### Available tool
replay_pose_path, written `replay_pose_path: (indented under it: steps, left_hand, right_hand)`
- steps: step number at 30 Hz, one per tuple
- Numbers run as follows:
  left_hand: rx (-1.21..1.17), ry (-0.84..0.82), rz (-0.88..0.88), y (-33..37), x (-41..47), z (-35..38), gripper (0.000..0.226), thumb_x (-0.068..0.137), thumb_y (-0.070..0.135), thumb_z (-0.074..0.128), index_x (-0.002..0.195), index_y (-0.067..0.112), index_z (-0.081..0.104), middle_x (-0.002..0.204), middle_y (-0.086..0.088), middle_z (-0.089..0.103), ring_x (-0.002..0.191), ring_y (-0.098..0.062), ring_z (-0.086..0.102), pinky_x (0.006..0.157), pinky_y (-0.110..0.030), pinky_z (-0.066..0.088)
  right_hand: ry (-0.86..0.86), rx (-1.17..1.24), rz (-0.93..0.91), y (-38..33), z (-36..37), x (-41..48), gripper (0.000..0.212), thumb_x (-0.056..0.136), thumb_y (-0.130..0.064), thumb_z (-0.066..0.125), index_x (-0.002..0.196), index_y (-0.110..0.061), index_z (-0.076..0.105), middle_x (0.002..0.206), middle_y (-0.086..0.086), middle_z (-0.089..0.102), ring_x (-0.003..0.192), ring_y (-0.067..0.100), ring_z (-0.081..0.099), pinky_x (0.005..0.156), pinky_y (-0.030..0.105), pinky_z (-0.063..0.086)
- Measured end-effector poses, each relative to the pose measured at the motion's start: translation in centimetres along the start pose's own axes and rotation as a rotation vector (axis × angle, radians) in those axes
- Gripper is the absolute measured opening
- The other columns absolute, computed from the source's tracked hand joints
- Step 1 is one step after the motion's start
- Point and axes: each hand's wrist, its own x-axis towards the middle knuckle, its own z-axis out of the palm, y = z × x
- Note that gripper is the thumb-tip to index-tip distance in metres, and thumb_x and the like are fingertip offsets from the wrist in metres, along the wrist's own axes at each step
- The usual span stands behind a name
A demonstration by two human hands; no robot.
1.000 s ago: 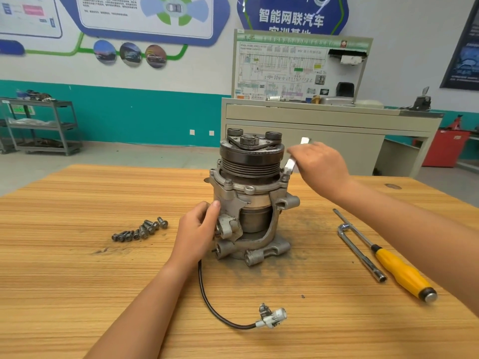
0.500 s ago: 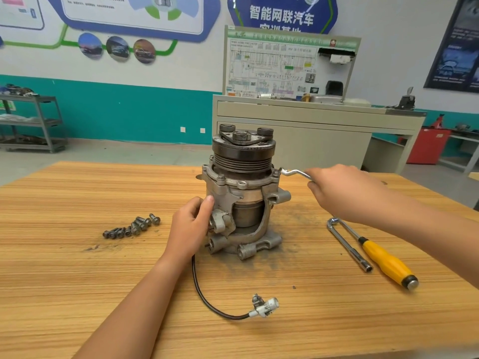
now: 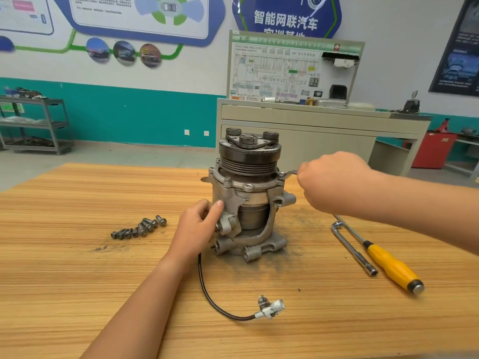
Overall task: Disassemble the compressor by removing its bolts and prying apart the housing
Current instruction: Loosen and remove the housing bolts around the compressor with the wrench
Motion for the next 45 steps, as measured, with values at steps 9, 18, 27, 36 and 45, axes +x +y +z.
replay_pose_path:
  steps: [9, 18, 27, 36, 45]
  left_hand:
    - [0.073, -0.128, 0.013, 0.3, 0.1, -1.3, 0.032, 0.076, 0.039, 0.067, 0.072, 0.011, 0.053, 0.065, -0.007, 0.060, 0.057, -0.013, 0.053, 0.059, -0.031, 0.046]
    - [0.080, -0.123, 0.023, 0.4, 0.1, -1.3, 0.033, 0.075, 0.041, 0.067, 0.074, 0.011, 0.054, 0.071, -0.013, 0.064, 0.062, -0.016, 0.055, 0.062, -0.034, 0.047]
    - [0.061, -0.174, -0.006, 0.4, -0.2, -1.6, 0.027, 0.078, 0.034, 0.071, 0.078, 0.014, 0.054, 0.082, -0.015, 0.066, 0.069, -0.015, 0.057, 0.064, -0.028, 0.048]
    - [0.063, -0.105, 0.082, -0.2, -1.9, -1.0, 0.026, 0.078, 0.033, 0.069, 0.089, 0.016, 0.053, 0.078, 0.004, 0.055, 0.063, 0.004, 0.047, 0.059, -0.011, 0.041]
    - [0.109, 0.003, 0.054, 0.0, -2.2, -0.5, 0.026, 0.073, 0.034, 0.074, 0.081, 0.021, 0.052, 0.071, 0.005, 0.056, 0.061, 0.010, 0.049, 0.056, -0.007, 0.039]
  right_hand:
    - [0.032, -0.126, -0.036, 2.0, 2.5, 1.4, 0.051, 0.091, -0.006, 0.035, 0.141, -0.012, 0.024, 0.057, -0.005, 0.039, 0.043, 0.009, 0.035, 0.036, 0.022, 0.024]
    - [0.203, -0.031, 0.080, 1.7, 5.1, 5.4, 0.057, 0.090, 0.001, 0.040, 0.140, -0.021, 0.024, 0.056, -0.004, 0.041, 0.045, 0.015, 0.036, 0.038, 0.024, 0.024]
    - [0.403, 0.129, 0.035, 1.7, 5.8, 7.6, 0.032, 0.093, -0.001, 0.039, 0.122, -0.011, 0.048, 0.110, 0.004, 0.062, 0.097, 0.022, 0.059, 0.067, 0.028, 0.045]
    - [0.540, 0.518, 0.143, 2.8, 5.0, 0.6, 0.029, 0.097, -0.018, 0.038, 0.120, -0.002, 0.047, 0.060, 0.008, 0.050, 0.052, 0.025, 0.041, 0.049, 0.032, 0.033]
    - [0.259, 0.488, 0.157, 1.9, 4.3, -2.0, 0.029, 0.099, -0.025, 0.031, 0.121, -0.017, 0.049, 0.080, 0.004, 0.055, 0.072, 0.022, 0.051, 0.061, 0.031, 0.042]
